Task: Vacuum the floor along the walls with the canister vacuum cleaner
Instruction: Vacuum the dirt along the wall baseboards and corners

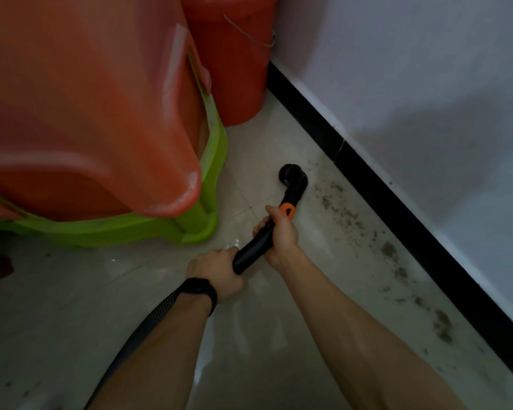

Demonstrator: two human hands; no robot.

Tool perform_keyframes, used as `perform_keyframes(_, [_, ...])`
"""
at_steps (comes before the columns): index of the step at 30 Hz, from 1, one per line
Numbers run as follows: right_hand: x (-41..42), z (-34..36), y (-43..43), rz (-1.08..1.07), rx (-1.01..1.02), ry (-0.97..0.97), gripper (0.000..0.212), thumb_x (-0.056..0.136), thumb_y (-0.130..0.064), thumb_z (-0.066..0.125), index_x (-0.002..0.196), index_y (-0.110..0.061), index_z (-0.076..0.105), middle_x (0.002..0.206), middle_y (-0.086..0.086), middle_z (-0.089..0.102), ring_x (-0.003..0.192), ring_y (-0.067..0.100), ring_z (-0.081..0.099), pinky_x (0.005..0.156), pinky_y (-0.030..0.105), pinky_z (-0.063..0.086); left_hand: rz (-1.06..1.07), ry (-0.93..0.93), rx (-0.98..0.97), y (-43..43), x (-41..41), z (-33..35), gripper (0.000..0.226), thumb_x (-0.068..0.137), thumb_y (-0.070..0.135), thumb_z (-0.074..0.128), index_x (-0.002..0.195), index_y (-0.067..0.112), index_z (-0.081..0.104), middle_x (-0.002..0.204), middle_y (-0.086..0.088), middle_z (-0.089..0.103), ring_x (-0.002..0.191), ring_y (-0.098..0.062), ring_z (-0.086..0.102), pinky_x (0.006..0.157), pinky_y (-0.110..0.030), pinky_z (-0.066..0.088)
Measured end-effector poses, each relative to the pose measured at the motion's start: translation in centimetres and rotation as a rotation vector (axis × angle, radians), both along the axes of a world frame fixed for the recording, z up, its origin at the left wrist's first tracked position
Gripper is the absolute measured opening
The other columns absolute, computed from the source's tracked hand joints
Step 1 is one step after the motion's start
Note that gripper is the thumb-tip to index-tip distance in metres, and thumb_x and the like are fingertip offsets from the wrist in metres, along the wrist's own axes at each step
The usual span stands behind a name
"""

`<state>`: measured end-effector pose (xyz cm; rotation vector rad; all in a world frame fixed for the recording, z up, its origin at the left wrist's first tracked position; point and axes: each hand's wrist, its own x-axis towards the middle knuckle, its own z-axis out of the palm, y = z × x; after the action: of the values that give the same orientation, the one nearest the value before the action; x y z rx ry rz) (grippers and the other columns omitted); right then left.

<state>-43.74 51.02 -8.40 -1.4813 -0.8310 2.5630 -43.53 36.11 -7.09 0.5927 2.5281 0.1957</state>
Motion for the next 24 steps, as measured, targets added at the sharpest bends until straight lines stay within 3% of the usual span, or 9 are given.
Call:
perform_keyframes(6, [-0.3, 0.1, 1.4, -0.023, -0.011, 0.017, 0.02, 0.096, -0.017, 0.07, 0.084, -0.011, 0.056, 0.06, 0.001, 0.054, 0.05, 0.014, 0.056, 0.064, 0.034, 0.058, 0.034, -0.061, 0.09, 2.0, -0.7, 0.4, 0.008, 0.081, 0.035, 0.057, 0.087, 0.035, 0.05, 0.086, 0.004, 0.063, 0.074, -0.021, 0.056, 0.062, -0.027, 0.041])
perform_keyframes(13, [-1.1, -0.1, 2.9, -0.033, 0.003, 0.0, 0.024, 0.094, -0.018, 0.07, 0.078, -0.014, 0.053, 0.059, -0.001, 0.049, 0.046, 0.012, 0.048, 0.049, 0.027, 0.047, 0.026, -0.053, 0.122, 3.8, -1.7, -0.4, 0.016, 0.081, 0.04, 0.056, 0.096, 0.034, 0.059, 0.089, 0.004, 0.066, 0.074, -0.019, 0.056, 0.065, -0.028, 0.047])
perform_keyframes(24, [-2.0, -0.8, 6.6, -0.047, 0.14, -0.054, 0.023, 0.095, -0.016, 0.07, 0.08, -0.013, 0.052, 0.056, 0.0, 0.049, 0.044, 0.013, 0.047, 0.047, 0.028, 0.047, 0.056, -0.146, 0.198, 7.8, -2.5, -1.7, 0.018, 0.082, 0.035, 0.057, 0.099, 0.033, 0.063, 0.091, 0.005, 0.068, 0.075, -0.017, 0.06, 0.062, -0.025, 0.045])
